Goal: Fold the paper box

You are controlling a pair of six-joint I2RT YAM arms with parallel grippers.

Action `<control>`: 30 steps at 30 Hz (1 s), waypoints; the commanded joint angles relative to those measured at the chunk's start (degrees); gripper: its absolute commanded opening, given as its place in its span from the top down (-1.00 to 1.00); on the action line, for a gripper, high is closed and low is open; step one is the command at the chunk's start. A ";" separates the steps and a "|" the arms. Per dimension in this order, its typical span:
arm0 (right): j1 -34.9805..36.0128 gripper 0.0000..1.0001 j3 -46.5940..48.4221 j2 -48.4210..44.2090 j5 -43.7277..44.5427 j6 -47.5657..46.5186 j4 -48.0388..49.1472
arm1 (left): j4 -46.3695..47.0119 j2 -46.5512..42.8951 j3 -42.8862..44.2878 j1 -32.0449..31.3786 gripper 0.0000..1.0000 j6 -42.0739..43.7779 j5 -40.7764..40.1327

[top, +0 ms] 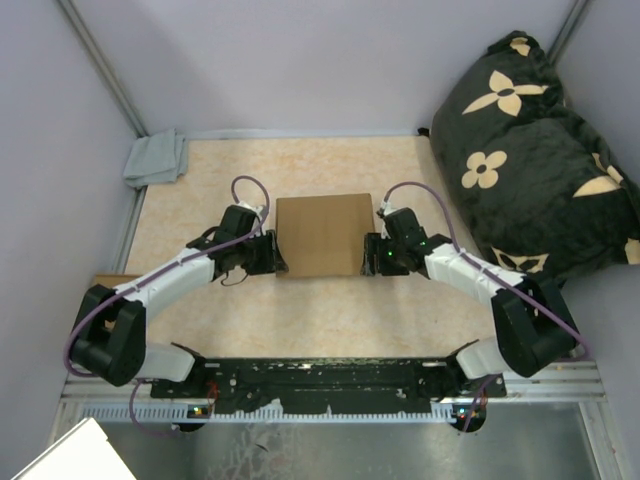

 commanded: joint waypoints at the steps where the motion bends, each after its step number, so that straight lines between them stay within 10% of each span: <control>1: -0.12 -0.24 -1.27 -4.36 -1.22 -0.28 1.88 | 0.45 -1.37 1.84 0.21 0.08 -0.28 1.02; 30: -0.12 -0.06 0.30 -4.42 -3.10 -2.93 6.89 | 0.38 -1.61 2.34 0.39 0.09 -0.25 1.95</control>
